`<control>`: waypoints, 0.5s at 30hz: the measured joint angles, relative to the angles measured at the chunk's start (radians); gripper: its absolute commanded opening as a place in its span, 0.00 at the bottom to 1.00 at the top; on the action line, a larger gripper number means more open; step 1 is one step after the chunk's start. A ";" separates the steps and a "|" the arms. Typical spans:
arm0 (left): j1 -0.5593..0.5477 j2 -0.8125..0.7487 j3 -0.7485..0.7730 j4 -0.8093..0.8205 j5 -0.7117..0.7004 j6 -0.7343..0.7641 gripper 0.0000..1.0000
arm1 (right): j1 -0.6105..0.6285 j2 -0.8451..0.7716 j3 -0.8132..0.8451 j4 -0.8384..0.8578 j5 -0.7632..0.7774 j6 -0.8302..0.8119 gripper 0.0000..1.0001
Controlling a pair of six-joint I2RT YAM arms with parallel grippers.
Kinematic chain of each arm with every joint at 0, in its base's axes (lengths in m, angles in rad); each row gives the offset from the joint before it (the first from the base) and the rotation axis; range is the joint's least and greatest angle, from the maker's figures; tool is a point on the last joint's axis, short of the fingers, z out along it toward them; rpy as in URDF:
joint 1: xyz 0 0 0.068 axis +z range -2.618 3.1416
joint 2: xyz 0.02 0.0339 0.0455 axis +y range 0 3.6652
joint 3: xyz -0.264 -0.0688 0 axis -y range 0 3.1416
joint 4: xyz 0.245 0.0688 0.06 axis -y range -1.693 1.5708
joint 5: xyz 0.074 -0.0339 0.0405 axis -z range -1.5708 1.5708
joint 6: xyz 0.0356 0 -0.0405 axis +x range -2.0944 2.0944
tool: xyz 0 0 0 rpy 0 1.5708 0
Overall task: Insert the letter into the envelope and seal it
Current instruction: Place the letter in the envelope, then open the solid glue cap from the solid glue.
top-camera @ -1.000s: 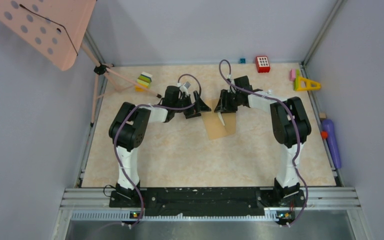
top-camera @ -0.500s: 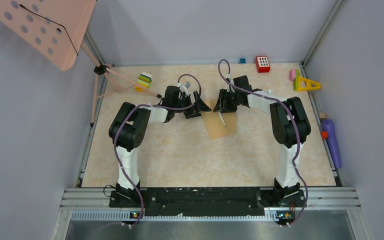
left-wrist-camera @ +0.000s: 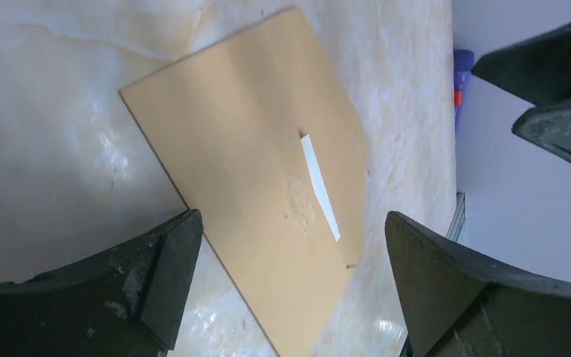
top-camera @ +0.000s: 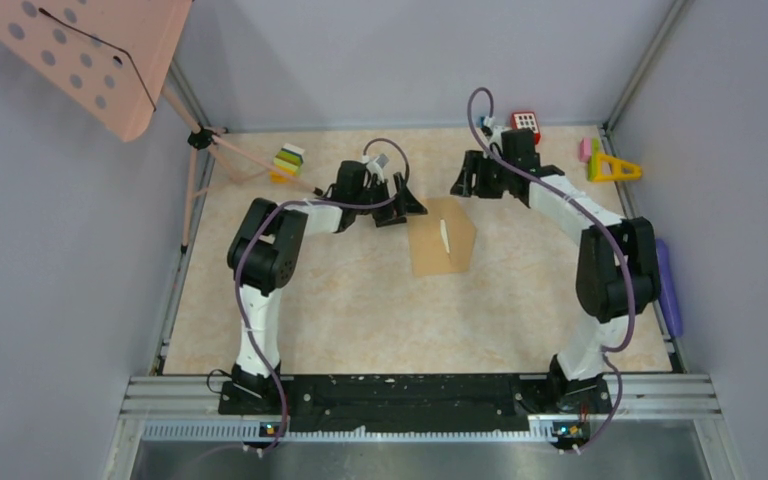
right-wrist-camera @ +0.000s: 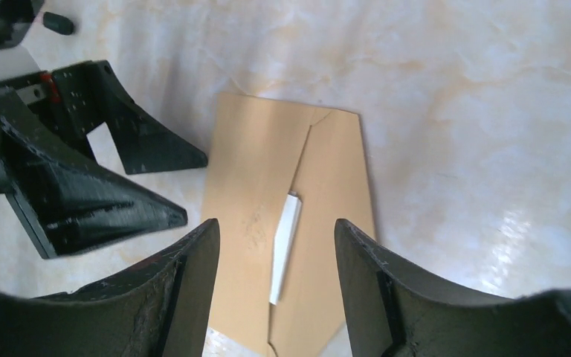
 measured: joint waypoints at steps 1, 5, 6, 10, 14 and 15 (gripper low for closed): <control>0.000 0.013 0.021 -0.010 0.001 0.003 0.98 | -0.010 -0.022 -0.016 0.000 0.006 -0.010 0.58; 0.000 0.051 0.095 -0.049 0.008 0.022 0.98 | -0.048 -0.069 -0.080 -0.015 0.025 -0.036 0.58; 0.000 0.056 0.105 -0.055 0.008 0.026 0.98 | -0.059 -0.071 -0.091 -0.022 0.029 -0.040 0.58; 0.005 0.060 0.123 -0.083 0.011 0.033 0.98 | -0.116 -0.080 -0.106 -0.033 0.077 -0.058 0.58; 0.019 0.056 0.127 -0.105 0.026 0.040 0.98 | -0.164 -0.106 -0.102 -0.029 0.197 -0.089 0.58; 0.025 0.050 0.127 -0.115 0.029 0.048 0.98 | -0.171 -0.109 -0.099 -0.025 0.226 -0.096 0.58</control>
